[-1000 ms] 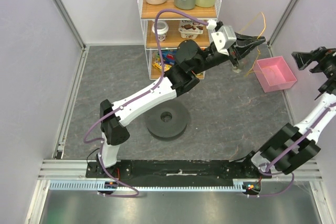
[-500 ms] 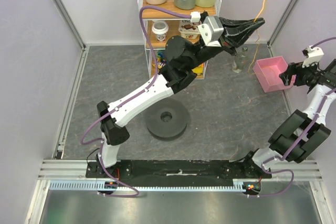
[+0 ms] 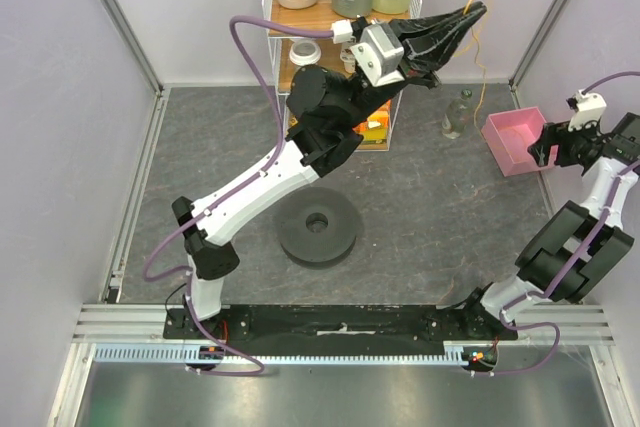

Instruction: Wrap the cables

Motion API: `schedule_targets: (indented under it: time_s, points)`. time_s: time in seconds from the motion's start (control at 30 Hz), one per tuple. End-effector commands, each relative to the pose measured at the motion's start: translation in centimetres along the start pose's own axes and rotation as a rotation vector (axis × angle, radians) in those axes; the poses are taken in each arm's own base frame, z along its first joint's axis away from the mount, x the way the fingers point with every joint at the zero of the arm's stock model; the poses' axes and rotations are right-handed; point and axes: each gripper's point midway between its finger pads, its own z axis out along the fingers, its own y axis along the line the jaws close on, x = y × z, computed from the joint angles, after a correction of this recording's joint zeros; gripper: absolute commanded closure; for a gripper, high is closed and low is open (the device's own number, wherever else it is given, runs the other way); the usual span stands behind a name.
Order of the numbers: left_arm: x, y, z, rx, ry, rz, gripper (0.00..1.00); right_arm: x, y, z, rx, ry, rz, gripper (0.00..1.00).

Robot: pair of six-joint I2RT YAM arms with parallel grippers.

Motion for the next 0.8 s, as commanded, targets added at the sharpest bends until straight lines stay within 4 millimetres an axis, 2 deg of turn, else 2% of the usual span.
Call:
schedule_targets:
  time_s: [0.0, 0.1, 0.2, 0.37, 0.47, 0.53, 0.67, 0.77]
  points:
    - [-9.0, 3.4, 0.2, -0.098, -0.140, 0.195, 0.98, -1.6, 0.7, -0.7, -0.009, -0.036, -0.038, 0.15]
    - [-10.5, 4.1, 0.3, -0.118, -0.158, 0.236, 0.98, -1.9, 2.0, -1.0, -0.060, -0.057, -0.069, 0.12]
    - [-11.3, 4.3, 0.2, -0.122, -0.162, 0.265, 0.98, -2.1, 3.5, -1.1, -0.106, -0.065, -0.097, 0.10]
    - [-12.9, 5.5, -0.1, -0.177, -0.185, 0.321, 0.98, -1.7, 4.5, -0.9, -0.135, -0.056, -0.122, 0.10]
    - [-12.6, 5.2, -0.4, -0.160, -0.159, 0.297, 0.98, -1.5, 4.9, -0.7, -0.146, -0.046, -0.135, 0.10]
    - [-10.9, 4.6, -0.7, -0.134, -0.113, 0.255, 0.98, -1.8, 5.1, -0.7, -0.153, -0.053, -0.123, 0.10]
    - [-9.2, 2.7, -2.0, -0.061, -0.049, 0.176, 0.98, -3.3, 5.6, -1.2, -0.169, -0.089, -0.090, 0.10]
    - [-8.8, 2.4, -3.0, -0.053, -0.012, 0.145, 0.98, -4.5, 6.2, -1.7, -0.179, -0.117, -0.099, 0.09]
